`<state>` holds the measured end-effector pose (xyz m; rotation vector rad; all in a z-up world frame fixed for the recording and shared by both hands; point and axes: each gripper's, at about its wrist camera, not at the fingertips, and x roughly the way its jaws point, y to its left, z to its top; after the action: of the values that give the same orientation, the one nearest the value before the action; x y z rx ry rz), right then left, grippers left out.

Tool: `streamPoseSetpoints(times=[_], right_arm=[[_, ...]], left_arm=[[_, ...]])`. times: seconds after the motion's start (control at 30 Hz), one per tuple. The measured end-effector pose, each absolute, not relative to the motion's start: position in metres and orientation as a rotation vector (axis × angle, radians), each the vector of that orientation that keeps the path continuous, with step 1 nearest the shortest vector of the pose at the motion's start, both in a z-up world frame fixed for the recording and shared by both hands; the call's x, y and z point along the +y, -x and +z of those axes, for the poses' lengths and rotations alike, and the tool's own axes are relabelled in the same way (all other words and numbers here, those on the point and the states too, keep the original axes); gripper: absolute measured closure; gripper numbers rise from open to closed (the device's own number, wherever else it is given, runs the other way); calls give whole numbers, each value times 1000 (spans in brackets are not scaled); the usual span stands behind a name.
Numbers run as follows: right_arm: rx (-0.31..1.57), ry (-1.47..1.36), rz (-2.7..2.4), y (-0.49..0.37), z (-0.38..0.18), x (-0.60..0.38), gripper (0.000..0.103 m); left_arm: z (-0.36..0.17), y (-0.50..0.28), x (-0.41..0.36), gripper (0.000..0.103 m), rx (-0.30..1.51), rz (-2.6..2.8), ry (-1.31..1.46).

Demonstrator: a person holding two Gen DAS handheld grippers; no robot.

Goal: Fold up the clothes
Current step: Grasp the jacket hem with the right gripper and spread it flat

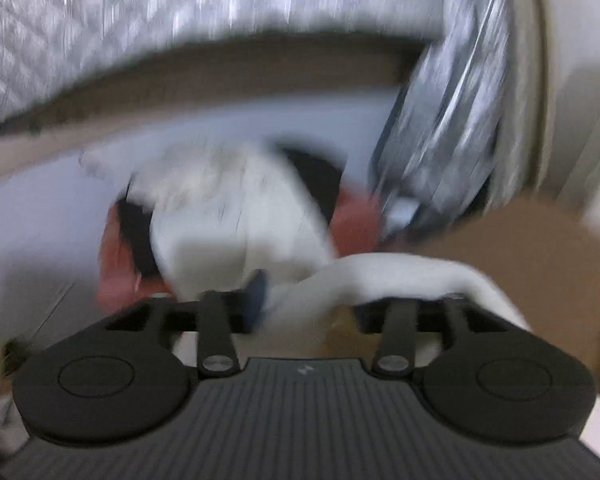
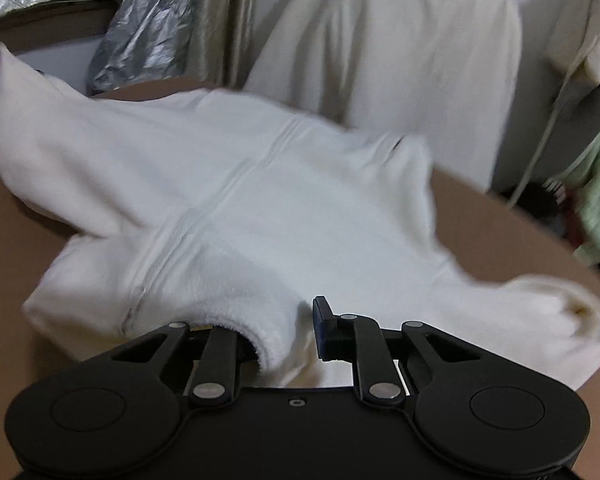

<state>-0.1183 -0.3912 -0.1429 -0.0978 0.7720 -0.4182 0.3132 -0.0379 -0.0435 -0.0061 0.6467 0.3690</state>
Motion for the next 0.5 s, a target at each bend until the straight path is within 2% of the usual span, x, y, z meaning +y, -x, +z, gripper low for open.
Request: streamPoseSetpoints(times=[0.07,0.17,0.23,0.3,0.33,0.37,0.5], right_arm=[[801,75,-397,120,-150,-392,82],[845,40,-364,122,-160,-393,75],[874,17,-342,124,-167,-394,59],[858,-2,-354,127,-171,-396,53],[850,-11,-360,128,-173,-397,53],[848,-20,-361,128,-173,-398,53],[845,-32,-365,129,-172,-394,52]], left_arm=[[-82,-303,-40,47,757,402,25],[-127,-276,-38,45,913,340,157],[-129,-272,-39,46,988,234,239],[-108,-257,-52,43,904,189,212],[-95,-246,-63,33,851,174,155],[-86,-237,-74,30,823,152,107],[-69,-185,-130,28,798,-81,3]])
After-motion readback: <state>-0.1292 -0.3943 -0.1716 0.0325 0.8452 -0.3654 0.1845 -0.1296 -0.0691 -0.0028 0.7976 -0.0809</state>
